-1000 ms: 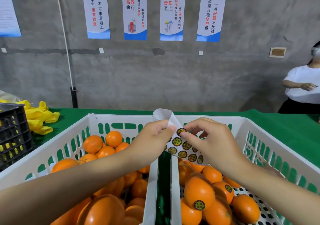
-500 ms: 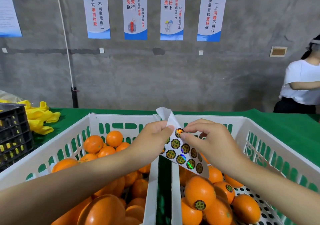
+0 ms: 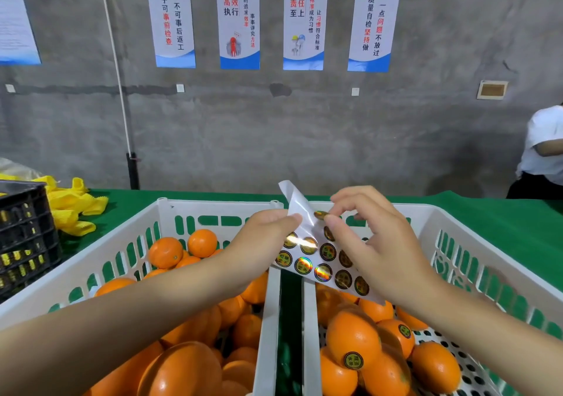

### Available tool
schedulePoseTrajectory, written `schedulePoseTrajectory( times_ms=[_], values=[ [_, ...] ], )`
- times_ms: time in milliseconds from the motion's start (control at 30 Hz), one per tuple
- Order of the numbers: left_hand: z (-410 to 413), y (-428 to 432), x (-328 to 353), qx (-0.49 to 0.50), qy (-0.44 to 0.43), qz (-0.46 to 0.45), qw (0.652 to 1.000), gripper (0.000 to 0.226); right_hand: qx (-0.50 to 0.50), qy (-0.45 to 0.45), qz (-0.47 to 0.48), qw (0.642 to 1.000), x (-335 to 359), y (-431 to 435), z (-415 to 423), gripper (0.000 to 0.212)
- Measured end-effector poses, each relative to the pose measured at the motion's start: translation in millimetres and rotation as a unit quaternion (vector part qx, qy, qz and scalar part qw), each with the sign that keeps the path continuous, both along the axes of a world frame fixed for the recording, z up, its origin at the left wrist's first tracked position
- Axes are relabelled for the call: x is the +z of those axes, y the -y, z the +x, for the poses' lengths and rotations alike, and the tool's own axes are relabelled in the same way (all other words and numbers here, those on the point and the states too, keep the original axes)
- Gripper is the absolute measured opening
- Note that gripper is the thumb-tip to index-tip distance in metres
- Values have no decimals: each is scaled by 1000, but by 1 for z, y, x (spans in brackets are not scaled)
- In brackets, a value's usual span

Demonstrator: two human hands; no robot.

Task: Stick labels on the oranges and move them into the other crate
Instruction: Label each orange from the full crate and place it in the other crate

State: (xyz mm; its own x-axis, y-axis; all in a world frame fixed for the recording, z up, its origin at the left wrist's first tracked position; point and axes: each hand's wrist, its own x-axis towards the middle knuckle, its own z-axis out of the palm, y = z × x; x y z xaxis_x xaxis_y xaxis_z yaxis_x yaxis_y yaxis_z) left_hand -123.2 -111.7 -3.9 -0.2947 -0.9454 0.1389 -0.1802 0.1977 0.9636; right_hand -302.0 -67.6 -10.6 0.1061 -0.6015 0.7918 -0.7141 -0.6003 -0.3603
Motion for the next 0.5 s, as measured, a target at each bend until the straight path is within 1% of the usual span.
schedulePoseTrajectory(
  times_ms=[33, 100, 167, 233, 300, 333, 400, 500],
  values=[
    [0, -1, 0, -26, 3, -3, 1000, 26, 8, 14, -1, 1000, 2, 0, 0, 11],
    [-2, -6, -1, -109, 10, 0, 994, 28, 29, 21, 5, 999, 4, -1, 0, 21],
    [-7, -16, -5, -195, 32, 6, 980, 29, 45, 18, 29, 998, 4, -1, 0, 32],
    [-11, -23, -8, -255, 41, 0, 966, 28, 65, 23, 60, 996, 3, -1, 1, 37],
    [-12, -27, -8, -268, 30, 1, 963, 29, 82, 34, 76, 993, 3, 1, 0, 36],
    [-12, -27, -8, -267, 33, -9, 963, 33, 91, 53, 86, 991, 2, 2, 0, 33],
    [-10, -25, -7, -268, 65, -63, 959, 39, 108, 95, 109, 984, 1, 4, -2, 25],
    [-5, -23, -3, -281, 117, -126, 944, 50, 112, 94, 153, 977, -2, 8, -4, 19]
  ],
)
